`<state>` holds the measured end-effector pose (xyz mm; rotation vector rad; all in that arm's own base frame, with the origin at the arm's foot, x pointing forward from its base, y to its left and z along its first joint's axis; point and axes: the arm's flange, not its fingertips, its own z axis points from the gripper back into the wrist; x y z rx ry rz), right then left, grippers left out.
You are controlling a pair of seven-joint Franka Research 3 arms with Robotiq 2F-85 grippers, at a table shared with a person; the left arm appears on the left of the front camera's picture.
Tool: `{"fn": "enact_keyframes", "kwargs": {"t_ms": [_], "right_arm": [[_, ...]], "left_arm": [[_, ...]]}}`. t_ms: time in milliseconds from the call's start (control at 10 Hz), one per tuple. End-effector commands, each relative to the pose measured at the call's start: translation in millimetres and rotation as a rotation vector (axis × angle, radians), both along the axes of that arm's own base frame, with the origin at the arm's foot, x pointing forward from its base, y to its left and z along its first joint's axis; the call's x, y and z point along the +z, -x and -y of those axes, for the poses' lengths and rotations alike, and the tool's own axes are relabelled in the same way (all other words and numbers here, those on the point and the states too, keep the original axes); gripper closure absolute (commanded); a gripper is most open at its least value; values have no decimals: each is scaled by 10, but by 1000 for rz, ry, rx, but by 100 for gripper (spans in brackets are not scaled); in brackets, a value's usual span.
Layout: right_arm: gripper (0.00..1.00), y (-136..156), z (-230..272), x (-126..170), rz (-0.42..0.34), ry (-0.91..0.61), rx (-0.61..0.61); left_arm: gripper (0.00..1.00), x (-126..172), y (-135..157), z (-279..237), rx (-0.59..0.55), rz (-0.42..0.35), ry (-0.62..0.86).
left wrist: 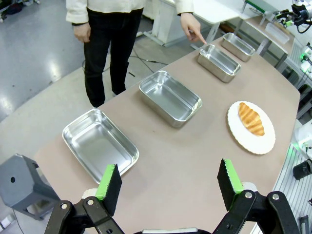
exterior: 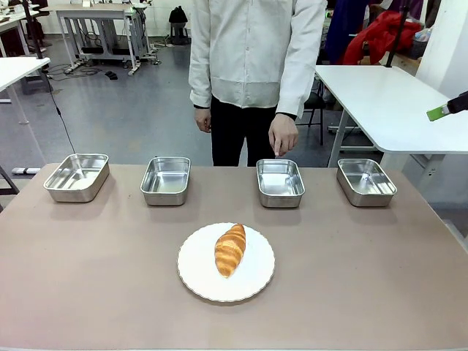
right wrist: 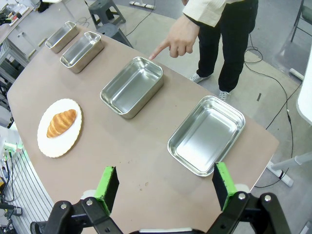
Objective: Place the bread in the container.
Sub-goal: Place the Butter Roll into the Airtight Container indicated by the human.
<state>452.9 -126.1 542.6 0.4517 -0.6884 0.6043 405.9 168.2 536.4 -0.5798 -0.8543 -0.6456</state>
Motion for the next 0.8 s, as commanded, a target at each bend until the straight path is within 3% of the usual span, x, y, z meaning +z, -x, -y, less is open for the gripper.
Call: {"fn": "enact_keyframes", "kwargs": {"t_ms": [0,700], "right_arm": [[0,-7,-8,8,9,-11,5],[0,-7,-8,8,9,-11,5]], "left_arm": [[0,17,28,-23,-12,13,5],[0,17,28,-23,-12,13,5]]}}
